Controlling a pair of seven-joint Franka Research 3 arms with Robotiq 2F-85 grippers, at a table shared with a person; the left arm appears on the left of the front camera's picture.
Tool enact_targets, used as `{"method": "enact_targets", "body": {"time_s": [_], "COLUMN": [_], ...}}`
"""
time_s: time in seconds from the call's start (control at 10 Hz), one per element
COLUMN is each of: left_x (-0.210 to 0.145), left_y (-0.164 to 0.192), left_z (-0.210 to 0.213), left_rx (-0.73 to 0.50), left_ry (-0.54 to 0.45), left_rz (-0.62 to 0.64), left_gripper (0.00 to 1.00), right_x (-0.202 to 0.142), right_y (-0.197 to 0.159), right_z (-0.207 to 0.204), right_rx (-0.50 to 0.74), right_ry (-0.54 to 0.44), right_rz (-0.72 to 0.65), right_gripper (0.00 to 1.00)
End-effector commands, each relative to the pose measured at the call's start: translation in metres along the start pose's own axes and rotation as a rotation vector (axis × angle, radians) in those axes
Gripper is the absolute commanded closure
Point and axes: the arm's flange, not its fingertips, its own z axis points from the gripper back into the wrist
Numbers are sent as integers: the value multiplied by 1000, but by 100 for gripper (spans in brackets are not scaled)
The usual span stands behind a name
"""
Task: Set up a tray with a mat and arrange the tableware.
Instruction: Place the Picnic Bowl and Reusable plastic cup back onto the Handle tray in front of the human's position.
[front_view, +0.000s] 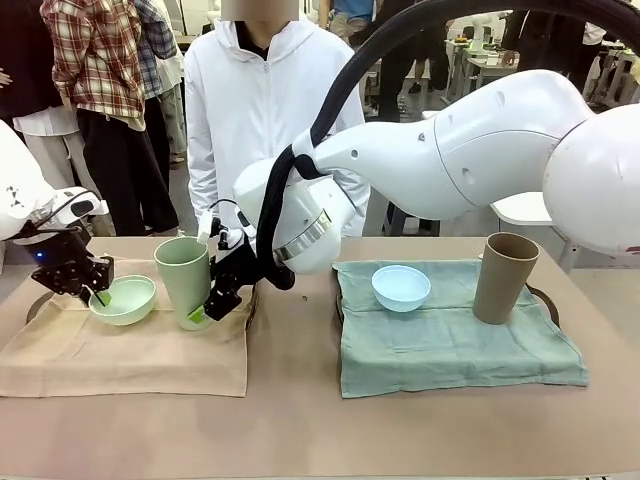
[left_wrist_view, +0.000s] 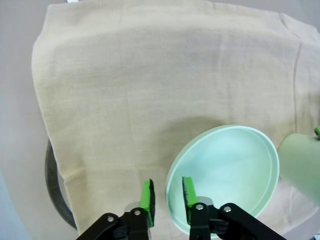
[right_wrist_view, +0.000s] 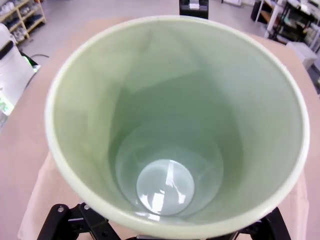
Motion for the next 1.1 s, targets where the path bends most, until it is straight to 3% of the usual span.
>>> {"method": "enact_targets", "body": {"time_s": [0.0, 0.2, 0.3, 0.4, 0.7, 1.0], "left_x": [-2, -7, -10, -13, -26, -31], "left_y": [4, 7, 7, 7, -4, -30], "left_z": [10, 24, 32, 41, 83, 120], "left_rx": [-30, -31, -25, -13, 26, 46], "left_ry": [-15, -9, -7, -10, -16, 5], "left_rz": [0, -20, -36, -62, -164, -274], "left_gripper": [0, 0, 36, 27, 27, 27], "right_x": [4, 3, 6, 12, 59, 101], "right_y": [0, 4, 8, 12, 30, 48], "right_z": [8, 30, 44, 59, 119, 164], "right_rx": [-5, -34, -55, -62, -102, -249], "right_ry": [119, 201, 215, 226, 371, 565], "right_rz": [-50, -93, -111, -139, -360, -639], "right_gripper": [0, 0, 0, 0, 0, 0]}}
